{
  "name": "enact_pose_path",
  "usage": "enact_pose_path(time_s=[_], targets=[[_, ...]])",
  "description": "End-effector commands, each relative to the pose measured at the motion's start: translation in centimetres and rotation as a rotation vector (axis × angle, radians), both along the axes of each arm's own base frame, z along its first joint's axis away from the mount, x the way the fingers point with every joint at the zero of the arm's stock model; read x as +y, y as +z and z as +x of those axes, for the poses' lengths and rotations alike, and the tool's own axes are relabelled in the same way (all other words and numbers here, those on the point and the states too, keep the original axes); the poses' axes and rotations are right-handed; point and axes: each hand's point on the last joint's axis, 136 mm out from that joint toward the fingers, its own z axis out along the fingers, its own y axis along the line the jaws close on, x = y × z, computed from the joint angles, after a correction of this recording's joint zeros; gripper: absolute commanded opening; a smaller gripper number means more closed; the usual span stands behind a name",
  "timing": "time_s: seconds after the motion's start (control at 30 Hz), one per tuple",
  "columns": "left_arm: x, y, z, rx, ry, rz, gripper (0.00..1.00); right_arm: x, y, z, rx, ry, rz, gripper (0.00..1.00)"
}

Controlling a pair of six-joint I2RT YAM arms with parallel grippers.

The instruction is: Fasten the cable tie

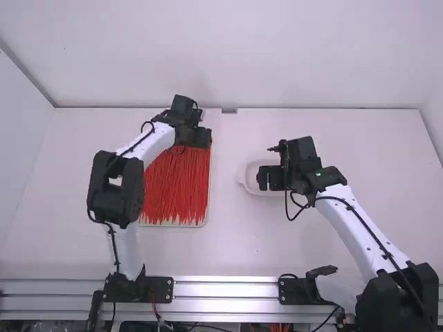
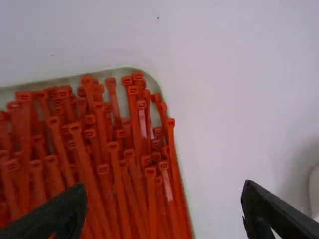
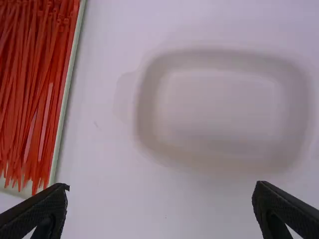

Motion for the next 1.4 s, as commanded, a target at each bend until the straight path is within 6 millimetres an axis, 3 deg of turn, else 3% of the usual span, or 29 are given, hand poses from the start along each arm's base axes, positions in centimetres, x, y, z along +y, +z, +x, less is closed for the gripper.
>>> enact_pose_path(time_s=[0.0, 0.13, 0.23, 0.37, 1.37], targets=[[0.4, -1.6, 0.3, 0.019, 0.047, 0.041, 0.70, 0.2, 0.9, 0.6, -0.019, -0.003, 0.006, 0.99], [0.7, -2.1, 0.2, 0.024, 0.052, 0.045, 0.62, 0.2, 1.0, 0.6, -0.020, -0.004, 0.006, 0.99], [0.6, -2.6, 0.2, 0.012, 0.051, 0.042, 0.46, 0.2, 1.0, 0.6, -0.020, -0.003, 0.006, 0.99], [0.8, -3.2, 0.1, 0.010, 0.068, 0.033, 0.36, 0.2, 1.0, 0.6, -0.020, -0.004, 0.006, 0.99], [0.9, -6.0, -1.0, 0.005, 0.084, 0.020, 0.27, 0.3, 1.0, 0.6, -0.019, -0.001, 0.009, 0.99]])
